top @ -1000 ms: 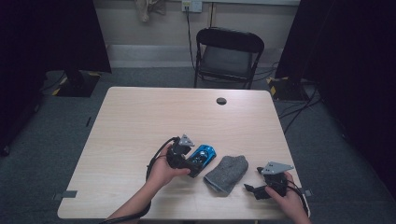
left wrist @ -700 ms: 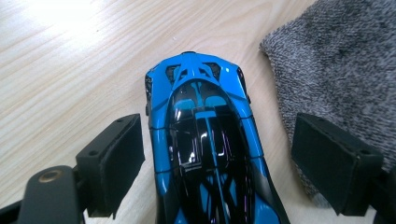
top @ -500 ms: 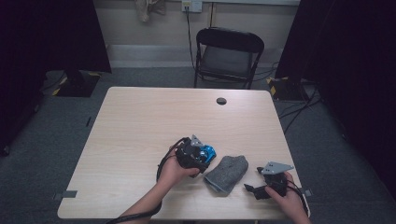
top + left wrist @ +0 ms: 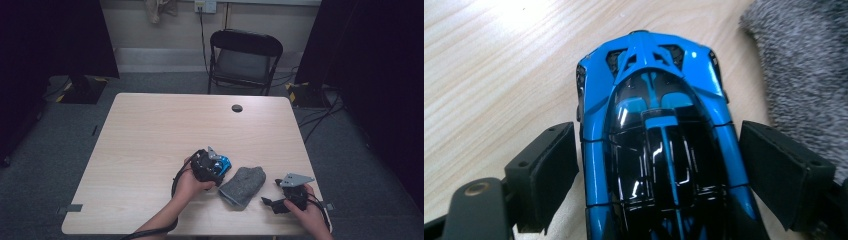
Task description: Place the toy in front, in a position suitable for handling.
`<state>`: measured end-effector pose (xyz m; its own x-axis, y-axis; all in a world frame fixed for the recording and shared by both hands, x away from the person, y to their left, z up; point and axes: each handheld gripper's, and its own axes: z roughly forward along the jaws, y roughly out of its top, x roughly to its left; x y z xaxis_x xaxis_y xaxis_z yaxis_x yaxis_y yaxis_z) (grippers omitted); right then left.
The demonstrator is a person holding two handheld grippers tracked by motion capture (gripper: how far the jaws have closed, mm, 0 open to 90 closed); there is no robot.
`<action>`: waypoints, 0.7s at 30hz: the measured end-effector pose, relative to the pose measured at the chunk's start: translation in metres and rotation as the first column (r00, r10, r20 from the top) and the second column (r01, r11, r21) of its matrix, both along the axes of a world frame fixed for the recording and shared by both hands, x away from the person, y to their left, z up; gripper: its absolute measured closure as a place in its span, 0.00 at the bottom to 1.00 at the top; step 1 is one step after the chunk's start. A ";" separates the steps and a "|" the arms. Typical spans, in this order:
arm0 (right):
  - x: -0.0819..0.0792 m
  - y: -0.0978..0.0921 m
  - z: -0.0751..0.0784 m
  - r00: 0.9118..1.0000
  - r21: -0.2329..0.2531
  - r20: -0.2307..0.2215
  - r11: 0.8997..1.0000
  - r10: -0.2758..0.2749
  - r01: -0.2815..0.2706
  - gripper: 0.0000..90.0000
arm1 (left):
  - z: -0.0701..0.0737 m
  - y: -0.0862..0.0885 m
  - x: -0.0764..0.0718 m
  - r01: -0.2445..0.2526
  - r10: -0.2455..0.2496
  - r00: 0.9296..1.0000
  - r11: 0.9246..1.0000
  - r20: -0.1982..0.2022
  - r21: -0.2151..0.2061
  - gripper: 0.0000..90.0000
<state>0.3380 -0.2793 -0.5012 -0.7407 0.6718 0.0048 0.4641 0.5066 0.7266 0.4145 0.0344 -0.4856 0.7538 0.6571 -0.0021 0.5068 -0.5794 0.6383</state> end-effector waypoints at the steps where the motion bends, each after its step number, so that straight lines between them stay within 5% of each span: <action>1: 0.000 0.000 0.000 1.000 0.000 -0.001 1.000 0.000 0.000 0.12 | 0.000 0.000 0.000 -0.005 0.005 1.000 1.000 -0.004 -0.002 0.18; 3: 0.000 0.000 0.000 1.000 0.000 -0.001 1.000 0.000 0.000 0.12 | -0.002 0.000 0.002 -0.019 0.018 0.999 1.000 -0.037 -0.021 0.18; 8: 0.000 0.000 0.000 1.000 0.000 -0.001 1.000 0.000 0.000 0.12 | -0.001 0.001 0.001 -0.031 0.031 0.999 0.999 -0.028 -0.030 0.27; 21: 0.000 0.000 0.000 1.000 0.000 0.000 1.000 0.000 0.000 0.12 | 0.000 -0.003 -0.002 -0.077 0.076 0.997 0.997 -0.033 -0.017 0.29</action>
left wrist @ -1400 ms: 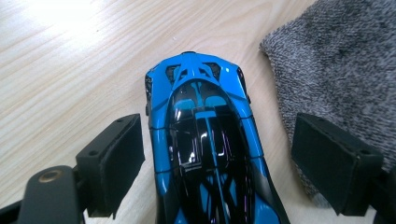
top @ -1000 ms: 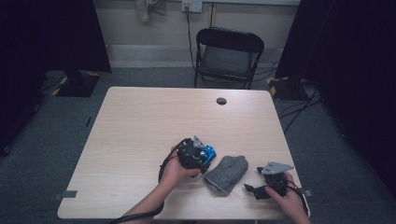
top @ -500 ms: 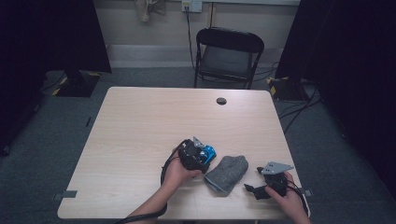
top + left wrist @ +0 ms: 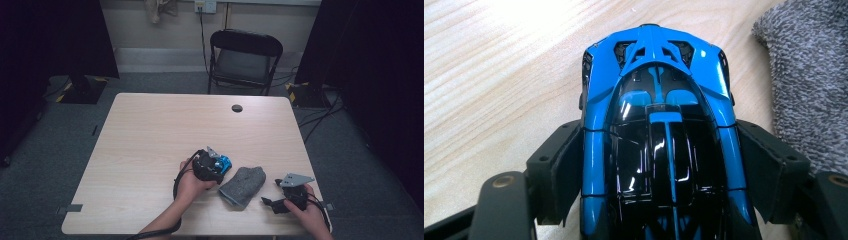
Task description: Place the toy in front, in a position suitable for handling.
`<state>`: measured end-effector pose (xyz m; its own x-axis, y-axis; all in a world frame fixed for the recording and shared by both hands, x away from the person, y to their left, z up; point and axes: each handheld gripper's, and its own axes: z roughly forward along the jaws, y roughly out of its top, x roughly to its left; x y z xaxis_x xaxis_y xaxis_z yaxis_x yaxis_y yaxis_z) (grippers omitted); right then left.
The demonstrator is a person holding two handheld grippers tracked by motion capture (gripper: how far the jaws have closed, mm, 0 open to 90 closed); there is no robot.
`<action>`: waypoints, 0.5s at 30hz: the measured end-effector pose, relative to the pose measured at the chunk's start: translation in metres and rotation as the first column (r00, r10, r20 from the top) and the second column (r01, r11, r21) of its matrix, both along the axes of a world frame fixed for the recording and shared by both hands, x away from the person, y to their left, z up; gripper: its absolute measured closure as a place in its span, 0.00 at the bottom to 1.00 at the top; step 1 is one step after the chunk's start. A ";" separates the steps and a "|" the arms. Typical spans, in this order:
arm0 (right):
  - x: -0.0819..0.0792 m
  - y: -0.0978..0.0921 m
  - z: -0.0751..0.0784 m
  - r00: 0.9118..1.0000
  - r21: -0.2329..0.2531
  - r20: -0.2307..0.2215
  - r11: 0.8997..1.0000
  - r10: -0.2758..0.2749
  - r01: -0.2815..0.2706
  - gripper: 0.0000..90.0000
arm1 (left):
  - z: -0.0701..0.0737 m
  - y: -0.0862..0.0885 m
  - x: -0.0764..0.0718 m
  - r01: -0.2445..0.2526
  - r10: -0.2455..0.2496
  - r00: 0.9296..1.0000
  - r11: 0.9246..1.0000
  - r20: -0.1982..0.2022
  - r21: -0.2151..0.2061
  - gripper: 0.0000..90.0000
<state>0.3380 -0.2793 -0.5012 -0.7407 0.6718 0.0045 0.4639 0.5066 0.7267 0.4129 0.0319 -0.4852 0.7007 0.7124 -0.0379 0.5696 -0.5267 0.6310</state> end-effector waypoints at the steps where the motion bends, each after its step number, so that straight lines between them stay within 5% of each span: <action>1: 0.000 0.000 0.000 1.000 0.001 -0.001 1.000 0.000 0.000 0.12 | 0.000 0.000 0.000 -0.001 0.001 1.000 1.000 0.001 0.001 0.29; 15: 0.000 0.000 0.000 1.000 0.001 -0.003 1.000 0.001 -0.001 0.12 | 0.005 0.004 -0.005 0.012 -0.012 1.000 1.000 0.002 0.002 0.31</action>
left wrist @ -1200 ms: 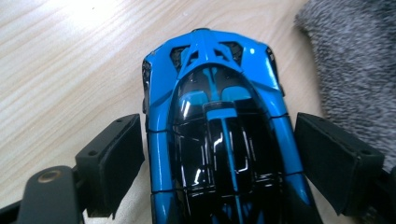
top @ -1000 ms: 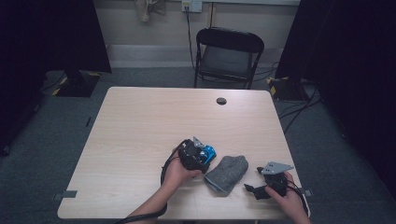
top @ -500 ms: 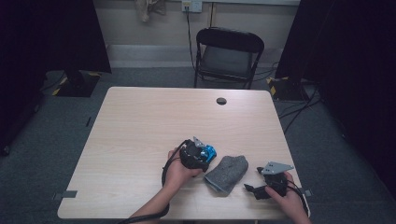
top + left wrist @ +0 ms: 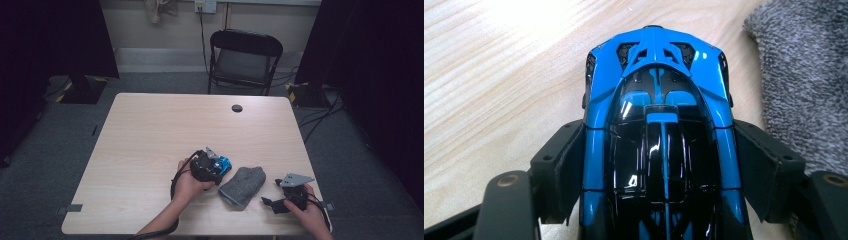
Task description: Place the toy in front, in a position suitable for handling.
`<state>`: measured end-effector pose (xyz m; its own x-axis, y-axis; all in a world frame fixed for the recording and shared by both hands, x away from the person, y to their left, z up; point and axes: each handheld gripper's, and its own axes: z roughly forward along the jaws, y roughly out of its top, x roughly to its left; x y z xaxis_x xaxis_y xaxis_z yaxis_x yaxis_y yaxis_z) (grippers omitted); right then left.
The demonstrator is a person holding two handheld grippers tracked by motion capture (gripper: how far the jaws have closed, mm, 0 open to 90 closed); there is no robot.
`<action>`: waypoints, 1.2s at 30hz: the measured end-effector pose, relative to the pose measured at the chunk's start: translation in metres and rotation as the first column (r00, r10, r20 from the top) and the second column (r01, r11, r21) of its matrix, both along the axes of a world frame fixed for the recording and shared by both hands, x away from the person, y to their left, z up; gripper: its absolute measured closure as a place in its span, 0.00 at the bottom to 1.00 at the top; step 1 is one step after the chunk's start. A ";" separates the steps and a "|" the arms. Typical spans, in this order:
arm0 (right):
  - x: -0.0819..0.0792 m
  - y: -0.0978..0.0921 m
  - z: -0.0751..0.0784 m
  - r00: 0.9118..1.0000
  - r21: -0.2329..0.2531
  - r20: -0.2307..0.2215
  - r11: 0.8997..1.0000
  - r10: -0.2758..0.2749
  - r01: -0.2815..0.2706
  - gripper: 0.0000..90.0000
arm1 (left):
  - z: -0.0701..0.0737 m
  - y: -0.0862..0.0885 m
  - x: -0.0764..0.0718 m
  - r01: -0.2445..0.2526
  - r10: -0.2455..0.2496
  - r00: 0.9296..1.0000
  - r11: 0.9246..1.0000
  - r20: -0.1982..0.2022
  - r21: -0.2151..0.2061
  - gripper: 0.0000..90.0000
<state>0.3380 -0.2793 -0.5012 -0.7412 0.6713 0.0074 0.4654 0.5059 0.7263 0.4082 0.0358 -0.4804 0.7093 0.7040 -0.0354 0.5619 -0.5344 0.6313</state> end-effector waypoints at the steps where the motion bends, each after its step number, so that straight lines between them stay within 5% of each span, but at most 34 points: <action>1: 0.000 0.000 0.000 1.000 0.000 0.000 1.000 0.000 0.000 0.12 | 0.000 0.001 0.000 0.000 0.000 1.000 1.000 0.006 -0.004 0.31; 19: 0.000 0.000 0.000 1.000 0.001 0.001 1.000 0.001 -0.001 0.12 | 0.018 0.046 0.012 -0.056 0.056 0.998 0.998 0.004 0.003 0.31; 36: 0.000 0.000 0.000 1.000 0.001 0.001 1.000 0.000 0.000 0.12 | 0.012 0.100 0.028 -0.107 0.108 0.994 0.992 -0.021 0.061 0.31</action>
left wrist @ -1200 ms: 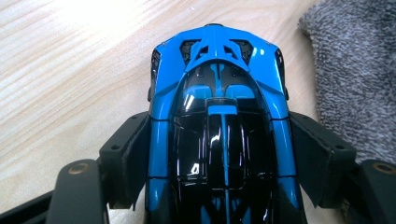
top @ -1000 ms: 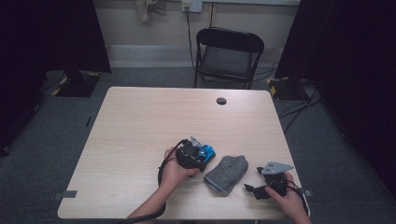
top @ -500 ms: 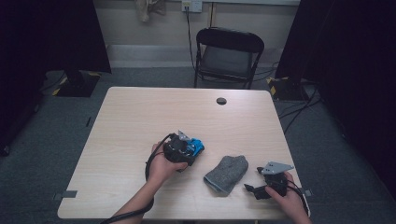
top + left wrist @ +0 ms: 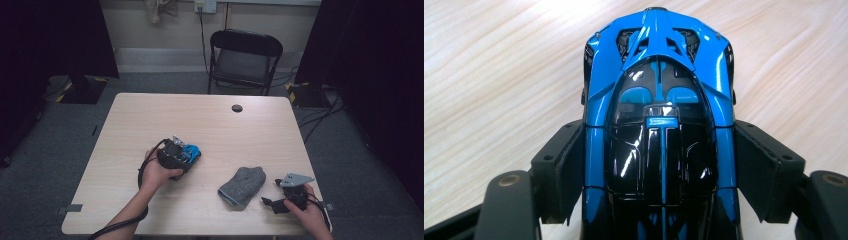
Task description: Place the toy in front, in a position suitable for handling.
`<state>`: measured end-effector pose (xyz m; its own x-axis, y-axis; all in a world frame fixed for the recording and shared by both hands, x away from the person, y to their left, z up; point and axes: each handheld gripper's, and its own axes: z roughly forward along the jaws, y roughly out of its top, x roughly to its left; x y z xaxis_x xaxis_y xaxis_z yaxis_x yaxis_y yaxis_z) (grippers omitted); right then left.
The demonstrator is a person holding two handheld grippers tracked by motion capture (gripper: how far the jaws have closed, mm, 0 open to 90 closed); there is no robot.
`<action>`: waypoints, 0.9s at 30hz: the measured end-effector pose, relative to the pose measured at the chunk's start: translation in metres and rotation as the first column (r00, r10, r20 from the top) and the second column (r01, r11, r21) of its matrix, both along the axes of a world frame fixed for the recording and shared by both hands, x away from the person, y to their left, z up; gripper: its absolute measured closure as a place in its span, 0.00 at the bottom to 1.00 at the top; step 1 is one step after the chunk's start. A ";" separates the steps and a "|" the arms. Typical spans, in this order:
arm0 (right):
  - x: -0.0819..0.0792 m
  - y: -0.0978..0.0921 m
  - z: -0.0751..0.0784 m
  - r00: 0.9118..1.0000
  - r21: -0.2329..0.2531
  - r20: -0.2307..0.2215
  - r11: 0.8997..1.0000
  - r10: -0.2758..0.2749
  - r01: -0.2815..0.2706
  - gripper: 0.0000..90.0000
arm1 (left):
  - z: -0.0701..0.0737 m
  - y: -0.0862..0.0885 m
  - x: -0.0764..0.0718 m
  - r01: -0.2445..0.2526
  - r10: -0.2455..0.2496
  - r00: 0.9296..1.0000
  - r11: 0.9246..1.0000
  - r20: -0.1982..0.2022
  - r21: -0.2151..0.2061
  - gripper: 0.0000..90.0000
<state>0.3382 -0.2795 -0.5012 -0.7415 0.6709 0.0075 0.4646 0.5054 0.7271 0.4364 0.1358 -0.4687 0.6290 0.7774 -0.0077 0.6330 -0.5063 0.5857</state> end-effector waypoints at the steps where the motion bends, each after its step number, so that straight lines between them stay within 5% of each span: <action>1: 0.000 0.000 0.000 1.000 0.000 -0.001 1.000 0.000 0.000 0.12 | -0.002 0.002 0.001 -0.004 0.004 1.000 1.000 0.000 -0.009 0.31; 27: 0.000 0.000 0.000 1.000 -0.002 0.001 1.000 -0.004 0.004 0.12 | -0.012 0.006 0.002 0.037 -0.037 0.999 0.999 0.023 -0.023 0.30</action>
